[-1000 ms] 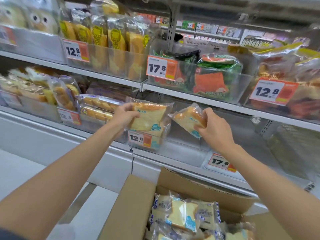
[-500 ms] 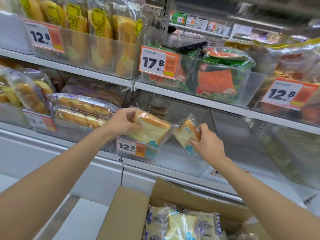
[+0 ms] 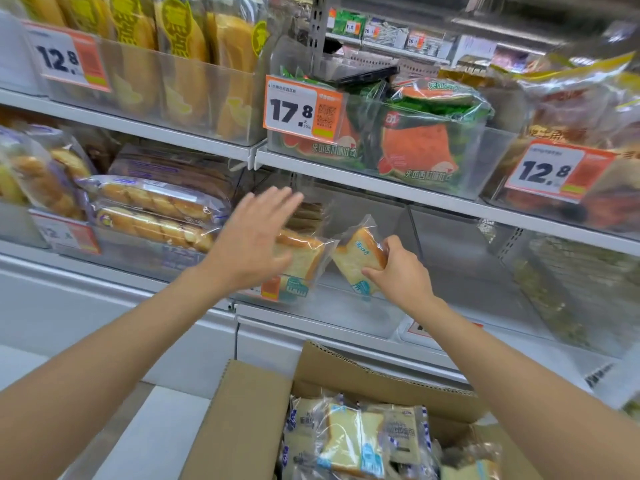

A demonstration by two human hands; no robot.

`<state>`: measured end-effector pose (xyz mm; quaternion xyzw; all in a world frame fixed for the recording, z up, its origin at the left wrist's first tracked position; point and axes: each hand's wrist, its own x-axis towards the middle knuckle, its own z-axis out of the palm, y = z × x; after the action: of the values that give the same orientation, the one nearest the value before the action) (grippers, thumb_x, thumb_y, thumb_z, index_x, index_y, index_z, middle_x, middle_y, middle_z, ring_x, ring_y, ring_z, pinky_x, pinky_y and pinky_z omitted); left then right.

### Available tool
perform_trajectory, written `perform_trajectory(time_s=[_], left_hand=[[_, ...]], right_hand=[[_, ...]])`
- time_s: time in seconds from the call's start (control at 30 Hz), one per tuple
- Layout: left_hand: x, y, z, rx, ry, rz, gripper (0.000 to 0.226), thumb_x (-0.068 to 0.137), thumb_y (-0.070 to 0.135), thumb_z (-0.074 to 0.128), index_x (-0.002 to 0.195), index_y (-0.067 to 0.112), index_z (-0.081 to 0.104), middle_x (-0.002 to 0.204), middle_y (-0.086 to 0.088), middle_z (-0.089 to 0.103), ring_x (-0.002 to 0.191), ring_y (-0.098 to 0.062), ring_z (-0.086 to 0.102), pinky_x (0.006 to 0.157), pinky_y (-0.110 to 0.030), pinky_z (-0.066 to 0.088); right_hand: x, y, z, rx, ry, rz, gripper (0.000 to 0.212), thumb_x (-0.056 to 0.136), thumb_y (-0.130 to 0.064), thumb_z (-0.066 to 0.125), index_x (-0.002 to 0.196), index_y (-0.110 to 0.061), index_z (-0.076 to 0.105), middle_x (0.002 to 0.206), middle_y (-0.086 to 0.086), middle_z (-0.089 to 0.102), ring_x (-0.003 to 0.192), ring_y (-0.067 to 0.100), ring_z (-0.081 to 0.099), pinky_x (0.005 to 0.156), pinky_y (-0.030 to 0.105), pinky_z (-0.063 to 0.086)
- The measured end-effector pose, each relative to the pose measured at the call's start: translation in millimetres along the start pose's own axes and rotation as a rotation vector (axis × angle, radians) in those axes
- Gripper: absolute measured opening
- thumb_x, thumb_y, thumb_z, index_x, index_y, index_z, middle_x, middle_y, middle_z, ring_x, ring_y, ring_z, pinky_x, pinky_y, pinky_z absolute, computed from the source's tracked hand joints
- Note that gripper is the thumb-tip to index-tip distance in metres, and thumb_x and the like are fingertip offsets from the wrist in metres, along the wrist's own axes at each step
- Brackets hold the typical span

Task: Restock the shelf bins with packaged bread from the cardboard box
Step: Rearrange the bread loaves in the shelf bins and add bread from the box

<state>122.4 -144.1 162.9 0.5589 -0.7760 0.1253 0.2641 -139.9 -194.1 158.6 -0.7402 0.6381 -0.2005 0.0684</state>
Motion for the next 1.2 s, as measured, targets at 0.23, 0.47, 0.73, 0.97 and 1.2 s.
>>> perform_trajectory(time_s=[0.23, 0.47, 0.73, 0.97, 1.2], left_hand=[[-6, -20, 49, 0.136, -0.21, -0.093, 0.077, 0.089, 0.067, 0.004, 0.155, 0.027, 0.003, 0.163, 0.002, 0.011, 0.15, -0.017, 0.011, 0.121, -0.046, 0.004], [-10, -5, 56, 0.233, -0.29, 0.121, 0.083, 0.086, 0.079, 0.003, 0.155, 0.034, 0.014, 0.162, -0.001, 0.017, 0.15, -0.021, 0.015, 0.12, -0.049, 0.004], [-31, 4, 58, 0.2, -0.314, 0.068, 0.081, 0.084, 0.08, 0.001, 0.154, 0.039, 0.005, 0.163, -0.002, 0.001, 0.151, -0.018, 0.001, 0.12, -0.046, -0.008], [-29, 0, 59, 0.194, -0.396, 0.045, 0.087, 0.078, 0.085, -0.006, 0.153, 0.041, 0.0, 0.163, -0.002, -0.002, 0.151, -0.019, -0.006, 0.12, -0.051, -0.005], [19, 15, 53, -0.032, -0.089, -0.2, 0.075, 0.088, 0.063, 0.007, 0.144, 0.024, 0.039, 0.145, 0.002, 0.047, 0.134, -0.018, 0.042, 0.108, -0.046, 0.028]], right_hand=[[-1, 3, 1, -0.074, -0.03, -0.022, 0.042, 0.084, -0.041, 0.07, 0.107, -0.021, 0.041, 0.102, -0.001, 0.063, 0.087, 0.021, 0.063, 0.071, 0.037, 0.052], [-1, 5, 6, -0.152, -0.033, -0.072, 0.042, 0.084, -0.04, 0.07, 0.107, -0.019, 0.042, 0.102, 0.0, 0.065, 0.088, 0.024, 0.063, 0.072, 0.036, 0.052], [-1, 9, 7, -0.174, -0.054, -0.115, 0.042, 0.083, -0.04, 0.07, 0.105, -0.02, 0.042, 0.101, 0.001, 0.066, 0.088, 0.024, 0.064, 0.074, 0.04, 0.054], [1, 7, 8, -0.158, -0.099, -0.075, 0.045, 0.081, -0.041, 0.073, 0.106, -0.021, 0.041, 0.102, 0.0, 0.066, 0.089, 0.023, 0.065, 0.077, 0.042, 0.056], [24, -3, 0, -0.127, -0.087, -0.046, 0.047, 0.076, -0.038, 0.078, 0.105, -0.018, 0.047, 0.103, 0.002, 0.062, 0.094, 0.027, 0.062, 0.08, 0.044, 0.054]])
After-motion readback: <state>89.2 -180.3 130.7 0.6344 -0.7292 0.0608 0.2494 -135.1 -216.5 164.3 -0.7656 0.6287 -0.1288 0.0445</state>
